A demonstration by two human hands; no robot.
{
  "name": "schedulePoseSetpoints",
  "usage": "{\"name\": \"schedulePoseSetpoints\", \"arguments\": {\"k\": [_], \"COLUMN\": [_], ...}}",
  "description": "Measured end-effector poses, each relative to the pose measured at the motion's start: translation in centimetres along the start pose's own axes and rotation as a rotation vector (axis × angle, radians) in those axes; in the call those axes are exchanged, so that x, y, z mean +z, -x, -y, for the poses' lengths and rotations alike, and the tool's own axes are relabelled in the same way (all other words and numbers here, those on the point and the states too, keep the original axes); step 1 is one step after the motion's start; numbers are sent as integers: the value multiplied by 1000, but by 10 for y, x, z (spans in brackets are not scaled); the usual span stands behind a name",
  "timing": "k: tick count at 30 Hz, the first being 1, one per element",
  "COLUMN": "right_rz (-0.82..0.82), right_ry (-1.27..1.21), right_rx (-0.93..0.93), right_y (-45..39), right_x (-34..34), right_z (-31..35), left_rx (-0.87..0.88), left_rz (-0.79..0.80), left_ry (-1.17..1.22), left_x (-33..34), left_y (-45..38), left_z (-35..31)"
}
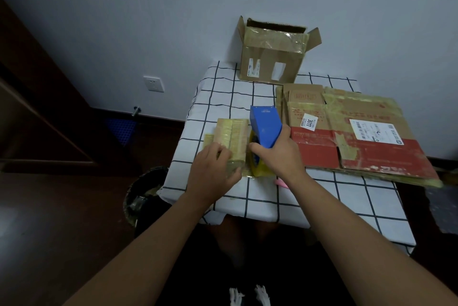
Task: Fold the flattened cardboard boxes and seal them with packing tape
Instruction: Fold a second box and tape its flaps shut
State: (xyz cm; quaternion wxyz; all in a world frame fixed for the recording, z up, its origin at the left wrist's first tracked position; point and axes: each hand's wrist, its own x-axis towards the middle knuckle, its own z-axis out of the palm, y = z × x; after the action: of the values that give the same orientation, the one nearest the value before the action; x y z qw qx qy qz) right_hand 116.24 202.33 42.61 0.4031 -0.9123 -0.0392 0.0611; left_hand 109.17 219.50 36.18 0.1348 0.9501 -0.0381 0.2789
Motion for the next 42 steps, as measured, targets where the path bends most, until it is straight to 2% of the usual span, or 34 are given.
{"name": "schedulePoseSetpoints", "arguments": {"k": [15, 20, 25, 30, 37, 42], "right_rz": [0, -1, 10, 42, 85, 89], "right_ry": [-1, 15, 27, 85, 157, 170], "right_rx": [16, 21, 49, 64, 79, 79], "right_y": [1, 1, 0, 1, -3, -2], "right_x": [0, 0, 2, 1, 0, -1], "right_z": [-1, 1, 2, 6, 11, 10], "left_rx": [-127, -205, -184, -137, -170, -116], "left_rz": [-89, -66, -54, -2, 175, 231], "left_ry": [-126, -133, -139, -42, 303, 311], "left_x": [11, 14, 12, 1, -20, -29], "left_y": [-7, -11, -9, -4, -1, -2], "left_z": [-20, -31, -30, -19, 18, 28]}}
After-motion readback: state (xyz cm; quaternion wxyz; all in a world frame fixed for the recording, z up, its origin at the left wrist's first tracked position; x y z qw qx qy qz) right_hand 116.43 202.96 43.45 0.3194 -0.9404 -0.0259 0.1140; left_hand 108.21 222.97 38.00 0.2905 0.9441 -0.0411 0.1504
